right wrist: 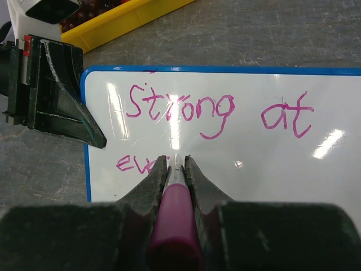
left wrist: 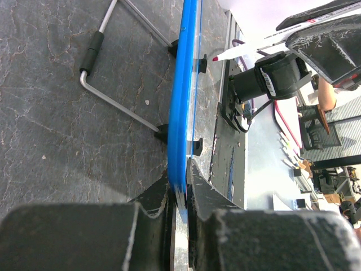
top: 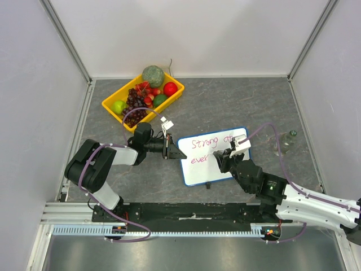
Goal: Write a sentence on the whiteboard
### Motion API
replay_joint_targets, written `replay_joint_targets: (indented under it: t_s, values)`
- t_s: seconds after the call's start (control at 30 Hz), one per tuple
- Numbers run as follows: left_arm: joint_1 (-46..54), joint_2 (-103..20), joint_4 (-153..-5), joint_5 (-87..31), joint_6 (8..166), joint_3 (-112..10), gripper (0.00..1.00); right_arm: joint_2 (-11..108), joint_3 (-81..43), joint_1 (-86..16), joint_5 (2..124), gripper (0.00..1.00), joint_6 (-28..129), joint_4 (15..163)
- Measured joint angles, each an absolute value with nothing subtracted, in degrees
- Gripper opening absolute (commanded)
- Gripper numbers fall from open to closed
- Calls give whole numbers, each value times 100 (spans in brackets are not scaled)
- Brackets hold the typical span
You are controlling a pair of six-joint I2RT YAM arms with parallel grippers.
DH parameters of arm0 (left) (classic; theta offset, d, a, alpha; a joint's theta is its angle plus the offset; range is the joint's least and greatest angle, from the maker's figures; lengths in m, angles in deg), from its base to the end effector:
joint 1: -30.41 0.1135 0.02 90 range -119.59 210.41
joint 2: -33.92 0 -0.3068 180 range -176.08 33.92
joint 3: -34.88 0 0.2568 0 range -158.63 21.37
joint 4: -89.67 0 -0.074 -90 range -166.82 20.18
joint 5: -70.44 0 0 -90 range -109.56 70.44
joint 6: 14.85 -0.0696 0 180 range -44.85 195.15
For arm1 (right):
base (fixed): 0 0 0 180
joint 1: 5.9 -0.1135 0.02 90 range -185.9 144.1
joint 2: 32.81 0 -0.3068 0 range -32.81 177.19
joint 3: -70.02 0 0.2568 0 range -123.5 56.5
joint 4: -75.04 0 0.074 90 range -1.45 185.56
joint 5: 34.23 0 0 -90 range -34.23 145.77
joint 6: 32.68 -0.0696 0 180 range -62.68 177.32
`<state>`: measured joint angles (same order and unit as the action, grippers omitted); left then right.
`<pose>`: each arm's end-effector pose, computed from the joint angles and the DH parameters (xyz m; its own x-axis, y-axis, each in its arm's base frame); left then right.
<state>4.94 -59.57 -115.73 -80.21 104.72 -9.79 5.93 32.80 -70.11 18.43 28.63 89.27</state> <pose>0.2510 -0.1868 0.1835 -0.7725 0.1000 -0.6271 0.6343 0.1701 -0.7542 0.1084 0.1274 0.2636 -0.3253 0.2040 -0.9233 -0.3485 0.8819 0.3176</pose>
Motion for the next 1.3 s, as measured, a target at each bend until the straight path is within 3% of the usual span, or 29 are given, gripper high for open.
replay_joint_targets:
  t_s: [0.63, 1.3]
  values:
    - [494, -5957, -11571, -8018, 10472, -979, 2, 847, 3383, -6989, 1841, 0, 2815, 8854]
    - [494, -5957, -11571, -8018, 10472, -979, 2, 257, 3654, -6989, 1908, 0, 2487, 9233]
